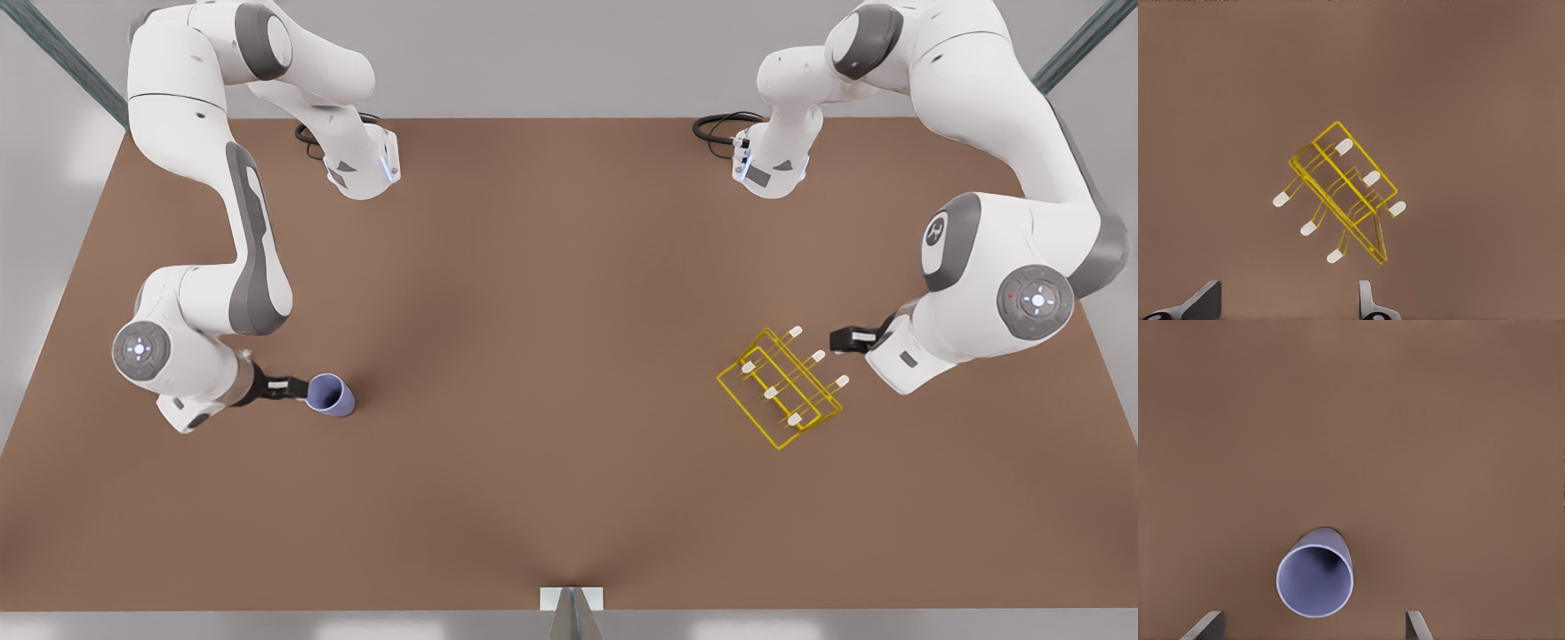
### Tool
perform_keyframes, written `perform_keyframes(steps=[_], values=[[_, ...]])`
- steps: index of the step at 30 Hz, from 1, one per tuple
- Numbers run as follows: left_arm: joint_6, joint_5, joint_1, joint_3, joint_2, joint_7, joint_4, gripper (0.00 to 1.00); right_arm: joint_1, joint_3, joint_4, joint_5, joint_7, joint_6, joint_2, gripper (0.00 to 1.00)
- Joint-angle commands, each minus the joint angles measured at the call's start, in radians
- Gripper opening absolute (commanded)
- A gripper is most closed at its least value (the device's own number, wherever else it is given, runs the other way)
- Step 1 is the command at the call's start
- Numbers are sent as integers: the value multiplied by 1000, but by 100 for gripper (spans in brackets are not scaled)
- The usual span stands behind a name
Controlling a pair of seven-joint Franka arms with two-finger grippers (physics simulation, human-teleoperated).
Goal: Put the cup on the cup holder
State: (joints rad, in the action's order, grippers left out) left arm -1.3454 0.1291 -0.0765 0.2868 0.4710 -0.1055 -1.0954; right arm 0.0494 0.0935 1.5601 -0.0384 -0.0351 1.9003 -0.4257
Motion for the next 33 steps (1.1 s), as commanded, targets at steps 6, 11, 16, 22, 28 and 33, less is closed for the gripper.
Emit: perform_keyframes(steps=[6,11,16,22,28,33], values=[[25,-31,4,3,-3,-125,-18,100,81,0,0,5,-46,-52,-2,100],[25,-29,12,5,5,-118,-18,100,76,2,1,20,-63,-141,-19,100],[28,-32,12,5,5,-118,-18,100,50,104,49,17,-78,-58,-41,100],[28,-31,12,9,5,-117,-20,100,0,121,118,3,-75,71,-33,100],[28,-31,23,9,5,-121,-20,100,-13,123,190,-9,-92,227,-22,100],[29,-31,23,9,5,-117,-21,100,-5,110,310,-71,-128,382,25,100]])
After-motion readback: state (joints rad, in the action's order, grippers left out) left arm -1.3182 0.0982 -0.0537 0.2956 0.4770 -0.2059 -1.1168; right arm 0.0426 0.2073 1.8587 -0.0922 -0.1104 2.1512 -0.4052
